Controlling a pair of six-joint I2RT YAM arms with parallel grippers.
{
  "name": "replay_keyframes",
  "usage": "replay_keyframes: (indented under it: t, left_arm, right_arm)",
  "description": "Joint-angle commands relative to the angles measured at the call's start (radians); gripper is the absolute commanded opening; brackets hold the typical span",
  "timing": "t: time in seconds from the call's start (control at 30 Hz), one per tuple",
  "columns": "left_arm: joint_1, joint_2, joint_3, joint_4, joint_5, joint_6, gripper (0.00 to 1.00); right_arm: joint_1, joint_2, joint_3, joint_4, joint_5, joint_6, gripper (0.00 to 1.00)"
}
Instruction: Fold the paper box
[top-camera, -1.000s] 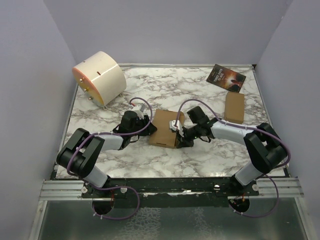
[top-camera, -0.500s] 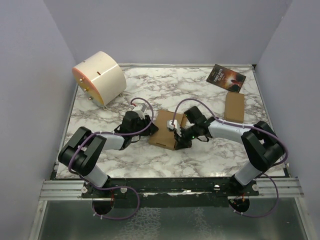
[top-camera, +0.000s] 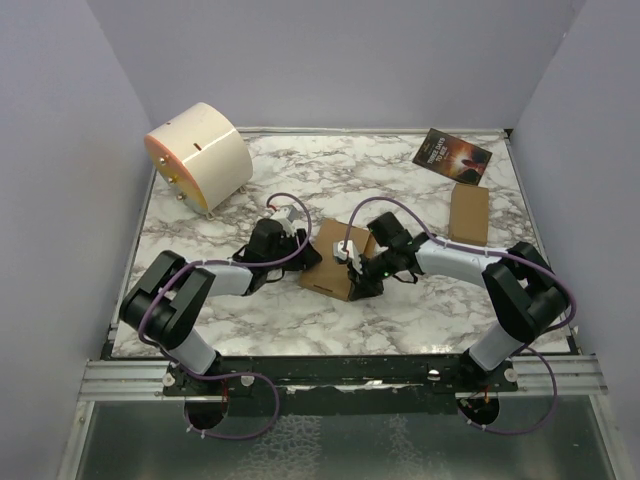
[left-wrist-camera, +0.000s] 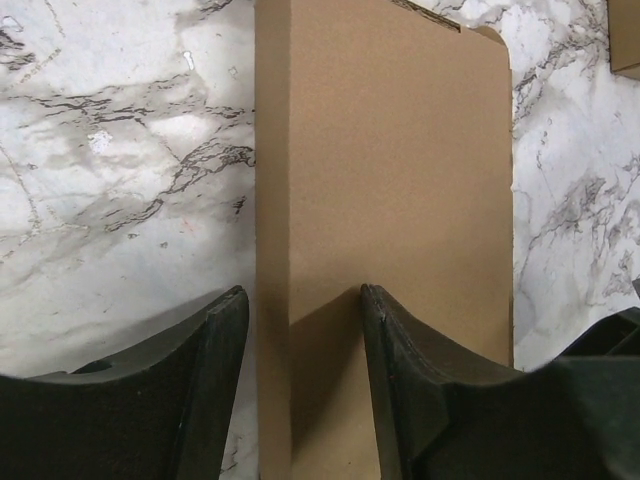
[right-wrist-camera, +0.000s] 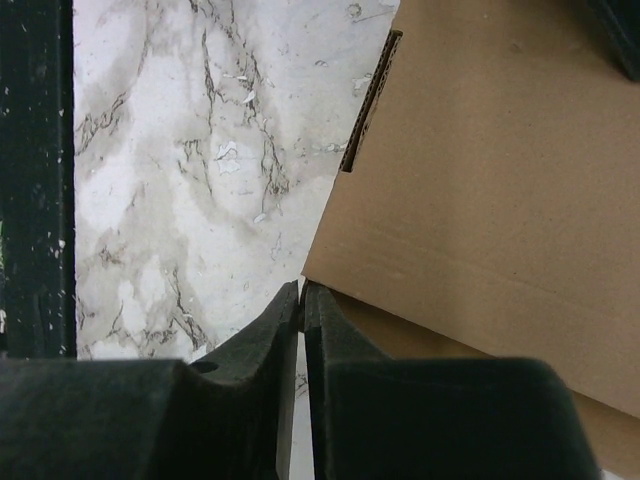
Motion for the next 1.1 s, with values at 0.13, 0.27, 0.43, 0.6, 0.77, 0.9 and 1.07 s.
replay_keyframes:
  t: [0.13, 0.27, 0.43, 0.6, 0.77, 0.9, 1.07]
  left_arm:
    - [0.024, -0.093, 0.046, -0.197, -0.04, 0.066, 0.56]
    - [0.028, -0.161, 0.038, -0.241, -0.07, 0.077, 0.56]
    - [0.028, -0.292, -0.023, -0.235, -0.066, 0.045, 0.54]
    - [0.028, -0.415, -0.108, -0.172, 0.004, -0.018, 0.49]
    - [0.027, -0.498, -0.183, -0.123, 0.081, -0.125, 0.31]
    - [0.021, -0.531, -0.219, -0.124, 0.124, -0.19, 0.11]
    - [-0.007, -0.571, -0.233, -0.235, 0.094, -0.19, 0.04]
  right_arm:
    - [-0.034, -0.082, 0.03, -0.06, -0.032, -0.128, 0.23]
    - [-0.057, -0.1, 0.042, -0.114, -0.071, -0.172, 0.25]
    - [-0.102, -0.136, 0.061, -0.169, -0.154, -0.214, 0.25]
    - [-0.188, -0.2, 0.063, -0.116, -0.2, -0.129, 0.25]
    - [-0.288, -0.23, 0.068, -0.006, -0.172, 0.015, 0.24]
    - [-0.304, -0.217, 0.098, 0.09, -0.058, 0.119, 0.24]
    - [-0.312, -0.079, 0.218, 0.137, 0.055, 0.182, 0.11]
